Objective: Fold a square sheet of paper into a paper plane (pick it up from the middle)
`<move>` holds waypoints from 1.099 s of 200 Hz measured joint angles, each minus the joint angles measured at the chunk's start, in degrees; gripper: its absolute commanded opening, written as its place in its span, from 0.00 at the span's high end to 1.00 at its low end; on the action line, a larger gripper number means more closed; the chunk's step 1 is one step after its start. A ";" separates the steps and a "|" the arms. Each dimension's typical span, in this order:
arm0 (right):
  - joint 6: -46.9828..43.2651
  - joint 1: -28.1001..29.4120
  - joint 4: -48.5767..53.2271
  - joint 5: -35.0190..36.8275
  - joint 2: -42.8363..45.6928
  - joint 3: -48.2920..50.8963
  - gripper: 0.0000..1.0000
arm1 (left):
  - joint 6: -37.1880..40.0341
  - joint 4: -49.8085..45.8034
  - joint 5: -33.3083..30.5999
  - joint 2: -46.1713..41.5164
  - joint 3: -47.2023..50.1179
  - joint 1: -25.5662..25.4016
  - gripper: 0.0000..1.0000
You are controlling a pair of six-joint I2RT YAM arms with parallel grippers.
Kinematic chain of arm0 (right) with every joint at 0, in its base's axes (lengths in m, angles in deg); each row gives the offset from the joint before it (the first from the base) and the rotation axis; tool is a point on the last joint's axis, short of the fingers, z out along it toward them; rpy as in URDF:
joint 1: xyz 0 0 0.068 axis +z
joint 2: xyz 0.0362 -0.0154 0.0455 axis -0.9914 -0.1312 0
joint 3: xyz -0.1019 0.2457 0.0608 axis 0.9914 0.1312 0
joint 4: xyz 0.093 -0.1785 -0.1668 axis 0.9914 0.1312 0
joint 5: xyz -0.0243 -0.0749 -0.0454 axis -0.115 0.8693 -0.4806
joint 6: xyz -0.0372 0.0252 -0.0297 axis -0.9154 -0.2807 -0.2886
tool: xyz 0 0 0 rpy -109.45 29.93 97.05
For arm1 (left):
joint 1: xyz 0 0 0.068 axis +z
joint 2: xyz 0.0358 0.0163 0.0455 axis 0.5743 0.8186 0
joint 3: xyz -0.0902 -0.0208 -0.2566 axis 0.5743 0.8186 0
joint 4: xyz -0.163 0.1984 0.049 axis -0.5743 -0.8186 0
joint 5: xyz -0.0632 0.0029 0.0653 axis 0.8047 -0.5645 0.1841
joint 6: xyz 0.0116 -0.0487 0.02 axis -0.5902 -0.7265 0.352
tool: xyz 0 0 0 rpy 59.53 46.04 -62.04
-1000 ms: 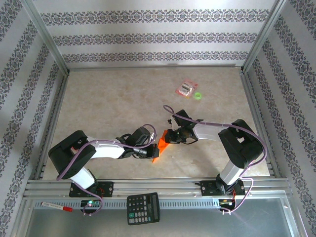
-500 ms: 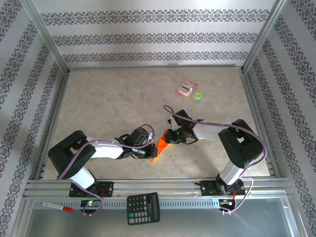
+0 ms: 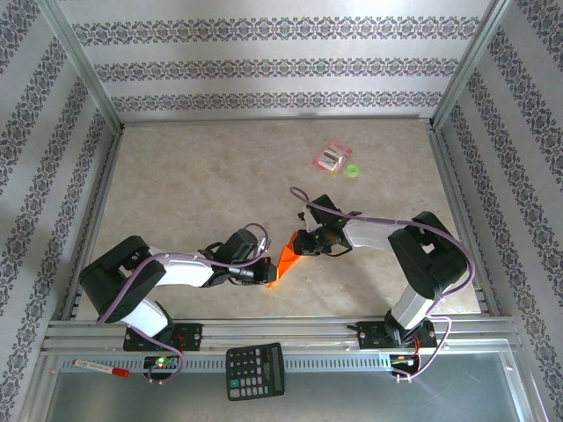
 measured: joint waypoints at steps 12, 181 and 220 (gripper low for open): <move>-0.02 0.00 0.02 0.00 -0.04 -0.04 0.91 | -0.02 -0.20 0.09 -1.01 0.59 0.00 0.94; -0.02 0.00 0.04 -0.22 -0.39 -0.39 0.91 | 2.71 -4.66 2.78 -0.94 -2.75 -2.56 0.96; -0.02 0.00 0.02 -0.22 -0.39 -0.37 0.91 | 2.91 -5.18 2.89 -0.37 -2.75 -1.14 0.97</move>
